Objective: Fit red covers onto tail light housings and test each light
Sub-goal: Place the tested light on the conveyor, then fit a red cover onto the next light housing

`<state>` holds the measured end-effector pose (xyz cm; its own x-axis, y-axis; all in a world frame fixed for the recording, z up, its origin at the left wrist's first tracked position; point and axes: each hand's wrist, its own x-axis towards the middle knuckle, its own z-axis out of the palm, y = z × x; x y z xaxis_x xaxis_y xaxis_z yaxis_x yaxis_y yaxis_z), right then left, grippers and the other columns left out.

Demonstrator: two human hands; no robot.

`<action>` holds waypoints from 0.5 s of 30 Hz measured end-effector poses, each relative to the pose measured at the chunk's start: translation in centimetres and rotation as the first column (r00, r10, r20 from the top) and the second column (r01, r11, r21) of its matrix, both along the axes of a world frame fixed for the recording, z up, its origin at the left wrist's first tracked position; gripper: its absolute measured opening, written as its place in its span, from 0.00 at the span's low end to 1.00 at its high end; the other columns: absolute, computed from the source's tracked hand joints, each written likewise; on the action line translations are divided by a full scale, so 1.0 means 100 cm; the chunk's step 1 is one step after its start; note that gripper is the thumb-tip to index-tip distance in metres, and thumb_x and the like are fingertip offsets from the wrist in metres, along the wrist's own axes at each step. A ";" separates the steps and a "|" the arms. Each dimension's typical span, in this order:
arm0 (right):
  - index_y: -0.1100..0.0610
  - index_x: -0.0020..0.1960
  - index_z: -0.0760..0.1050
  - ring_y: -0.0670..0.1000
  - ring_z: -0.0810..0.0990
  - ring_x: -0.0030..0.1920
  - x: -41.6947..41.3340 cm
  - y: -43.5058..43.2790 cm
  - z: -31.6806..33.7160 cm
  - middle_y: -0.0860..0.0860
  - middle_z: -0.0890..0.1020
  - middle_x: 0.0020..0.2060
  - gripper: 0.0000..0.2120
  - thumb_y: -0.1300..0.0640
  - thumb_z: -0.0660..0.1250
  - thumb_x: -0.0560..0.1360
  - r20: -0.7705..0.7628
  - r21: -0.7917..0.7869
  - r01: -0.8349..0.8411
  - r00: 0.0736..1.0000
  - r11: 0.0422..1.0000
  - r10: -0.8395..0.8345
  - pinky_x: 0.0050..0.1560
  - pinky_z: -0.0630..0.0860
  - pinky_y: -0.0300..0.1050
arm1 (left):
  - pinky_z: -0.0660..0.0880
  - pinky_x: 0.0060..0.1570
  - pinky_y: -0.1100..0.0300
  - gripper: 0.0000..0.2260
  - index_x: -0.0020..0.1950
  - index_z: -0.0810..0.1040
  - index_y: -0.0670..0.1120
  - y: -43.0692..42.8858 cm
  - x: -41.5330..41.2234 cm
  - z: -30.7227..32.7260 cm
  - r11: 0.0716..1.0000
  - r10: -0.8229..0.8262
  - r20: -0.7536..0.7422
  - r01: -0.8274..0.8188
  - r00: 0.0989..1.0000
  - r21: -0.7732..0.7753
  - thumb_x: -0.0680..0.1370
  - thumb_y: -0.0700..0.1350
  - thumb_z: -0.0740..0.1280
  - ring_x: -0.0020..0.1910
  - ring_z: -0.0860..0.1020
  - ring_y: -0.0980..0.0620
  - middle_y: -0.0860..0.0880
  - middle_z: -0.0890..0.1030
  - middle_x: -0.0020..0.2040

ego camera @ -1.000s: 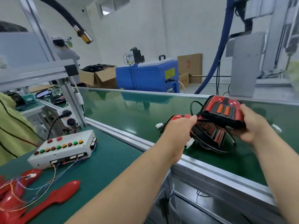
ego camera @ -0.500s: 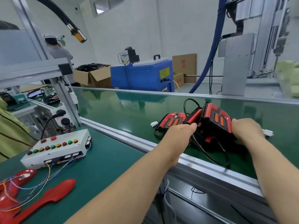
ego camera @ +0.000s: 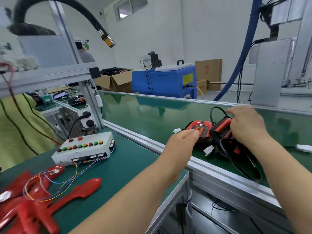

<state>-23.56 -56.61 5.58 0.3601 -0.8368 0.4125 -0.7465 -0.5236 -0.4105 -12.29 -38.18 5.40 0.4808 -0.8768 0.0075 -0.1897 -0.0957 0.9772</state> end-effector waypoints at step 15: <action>0.51 0.58 0.82 0.56 0.79 0.58 0.202 0.230 -0.005 0.50 0.84 0.58 0.13 0.58 0.60 0.80 0.077 -0.047 -0.763 0.640 0.644 0.764 0.57 0.75 0.47 | 0.75 0.56 0.55 0.08 0.48 0.82 0.53 0.238 0.143 0.011 0.690 0.723 0.073 -0.709 0.688 -0.146 0.81 0.45 0.65 0.52 0.82 0.52 0.55 0.86 0.47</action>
